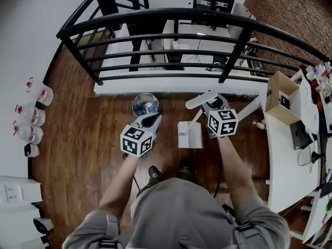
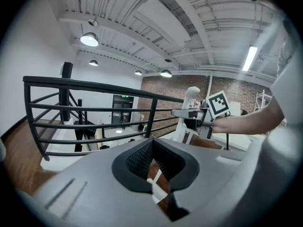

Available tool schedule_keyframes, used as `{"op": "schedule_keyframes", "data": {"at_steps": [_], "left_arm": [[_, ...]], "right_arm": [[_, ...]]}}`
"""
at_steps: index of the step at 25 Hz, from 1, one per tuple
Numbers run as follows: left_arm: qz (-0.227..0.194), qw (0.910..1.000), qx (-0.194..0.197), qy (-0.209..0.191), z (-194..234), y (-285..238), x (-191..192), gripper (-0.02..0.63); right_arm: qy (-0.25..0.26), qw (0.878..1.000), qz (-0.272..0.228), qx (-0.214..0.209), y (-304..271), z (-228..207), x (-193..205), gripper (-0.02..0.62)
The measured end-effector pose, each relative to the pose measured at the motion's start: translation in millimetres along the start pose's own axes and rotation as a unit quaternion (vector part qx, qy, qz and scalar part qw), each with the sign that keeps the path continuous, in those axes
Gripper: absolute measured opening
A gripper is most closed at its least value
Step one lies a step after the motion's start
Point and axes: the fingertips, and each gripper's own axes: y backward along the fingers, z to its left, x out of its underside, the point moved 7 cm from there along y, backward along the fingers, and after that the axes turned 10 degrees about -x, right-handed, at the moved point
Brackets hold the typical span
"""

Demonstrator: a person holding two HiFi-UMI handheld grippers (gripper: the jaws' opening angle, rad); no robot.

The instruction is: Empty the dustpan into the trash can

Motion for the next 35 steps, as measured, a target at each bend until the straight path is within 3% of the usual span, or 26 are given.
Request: {"op": "schedule_keyframes", "data": {"at_steps": [7, 12, 19, 23, 35], "left_arm": [[-0.010, 0.9995, -0.031, 0.003, 1, -8, 10, 0.000], [0.005, 0.9986, -0.046, 0.025, 10, -23, 23, 0.000], [0.021, 0.9975, -0.047, 0.047, 14, -38, 46, 0.000], [0.019, 0.9952, -0.063, 0.072, 20, -36, 55, 0.000], [0.014, 0.9927, -0.081, 0.088, 31, -22, 62, 0.000]], "right_arm": [[0.010, 0.999, 0.032, -0.010, -45, -25, 46, 0.192], [-0.001, 0.998, 0.060, 0.013, -73, -46, 77, 0.193], [-0.010, 0.997, 0.071, 0.010, -102, -56, 108, 0.192], [-0.003, 0.998, 0.067, -0.004, -112, -51, 113, 0.193], [-0.010, 0.994, 0.097, -0.042, -156, -8, 128, 0.198]]}}
